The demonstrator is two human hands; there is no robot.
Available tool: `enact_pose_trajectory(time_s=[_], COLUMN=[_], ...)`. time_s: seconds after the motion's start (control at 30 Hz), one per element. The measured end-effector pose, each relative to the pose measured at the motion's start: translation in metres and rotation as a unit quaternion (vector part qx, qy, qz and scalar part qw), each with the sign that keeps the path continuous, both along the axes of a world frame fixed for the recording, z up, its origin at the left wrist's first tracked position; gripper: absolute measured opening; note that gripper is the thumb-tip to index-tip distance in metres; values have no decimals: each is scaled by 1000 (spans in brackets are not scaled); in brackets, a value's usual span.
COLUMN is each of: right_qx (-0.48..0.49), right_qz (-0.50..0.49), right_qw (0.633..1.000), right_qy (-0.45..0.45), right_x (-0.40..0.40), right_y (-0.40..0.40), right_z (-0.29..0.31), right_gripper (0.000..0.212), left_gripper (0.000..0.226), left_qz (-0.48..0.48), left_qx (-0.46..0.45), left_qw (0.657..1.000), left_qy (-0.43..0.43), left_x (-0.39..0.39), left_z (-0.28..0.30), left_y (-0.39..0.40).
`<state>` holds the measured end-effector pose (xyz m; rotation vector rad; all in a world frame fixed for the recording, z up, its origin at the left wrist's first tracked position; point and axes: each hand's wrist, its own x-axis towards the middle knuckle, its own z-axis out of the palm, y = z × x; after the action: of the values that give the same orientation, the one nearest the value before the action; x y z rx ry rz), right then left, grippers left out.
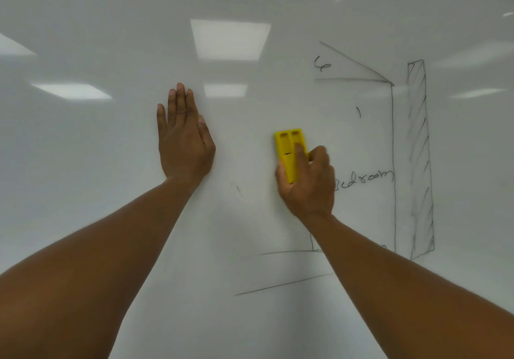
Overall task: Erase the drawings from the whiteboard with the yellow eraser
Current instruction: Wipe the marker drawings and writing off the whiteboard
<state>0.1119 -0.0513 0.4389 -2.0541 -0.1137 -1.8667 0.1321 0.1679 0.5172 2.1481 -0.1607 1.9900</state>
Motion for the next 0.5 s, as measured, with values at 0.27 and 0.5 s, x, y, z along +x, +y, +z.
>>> enact_pose_trajectory(time_s=[0.27, 0.5], right_qx=[167, -353], right_qz=[13, 84], right_qw=[986, 929], right_qy=[22, -70], right_x=[3, 7], right_y=[-3, 12], right_z=[4, -19], right_gripper=[52, 53], left_gripper=[57, 56], left_qz=[2, 1], left_qx=[-3, 0], left_qw=[1000, 1000], left_qy=[-6, -15], left_x=[1, 0], left_z=[-2, -3], left_y=[-1, -1])
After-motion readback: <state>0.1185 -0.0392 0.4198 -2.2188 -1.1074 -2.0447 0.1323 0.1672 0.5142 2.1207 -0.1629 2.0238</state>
